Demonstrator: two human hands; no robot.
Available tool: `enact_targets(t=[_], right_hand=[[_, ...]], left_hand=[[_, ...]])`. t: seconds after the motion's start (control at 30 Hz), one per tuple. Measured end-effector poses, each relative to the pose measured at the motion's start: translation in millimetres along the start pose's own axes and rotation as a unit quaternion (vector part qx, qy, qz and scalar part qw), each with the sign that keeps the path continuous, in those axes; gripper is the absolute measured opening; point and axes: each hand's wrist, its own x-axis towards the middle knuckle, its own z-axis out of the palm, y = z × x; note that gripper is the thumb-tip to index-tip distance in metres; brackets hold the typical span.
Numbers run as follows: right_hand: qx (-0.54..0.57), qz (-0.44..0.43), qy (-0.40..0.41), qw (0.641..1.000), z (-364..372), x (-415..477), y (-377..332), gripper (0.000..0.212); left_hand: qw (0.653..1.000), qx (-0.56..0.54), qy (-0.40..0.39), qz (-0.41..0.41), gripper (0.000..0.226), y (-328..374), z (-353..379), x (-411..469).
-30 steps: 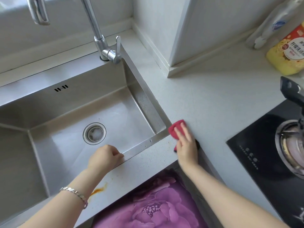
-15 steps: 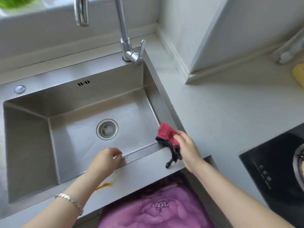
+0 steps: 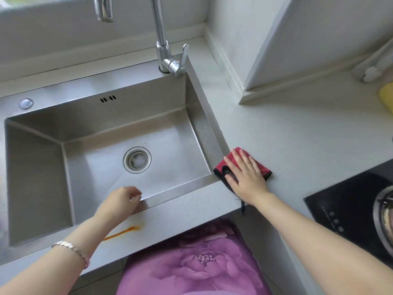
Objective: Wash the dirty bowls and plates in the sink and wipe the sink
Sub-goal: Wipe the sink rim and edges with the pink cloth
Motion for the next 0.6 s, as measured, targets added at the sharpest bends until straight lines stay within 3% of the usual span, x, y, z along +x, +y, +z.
enact_targets(t=[0.2,0.33,0.6], right_hand=[[-0.023,0.112,0.018,0.993,23.7,-13.2,-27.1,0.070],[-0.011,0.135,0.033,0.990,38.5,-26.2,-62.4,0.075],[0.080,0.179,0.128,0.972,78.1,-43.0,-167.7,0.065]], left_hand=[[0.996,-0.002,0.069,-0.064,0.022,-73.2,-32.0,-16.0],[0.993,0.048,0.081,-0.071,0.022,-136.7,-48.8,-36.1],[0.984,0.090,0.141,0.069,0.015,-227.8,-61.5,-68.1]])
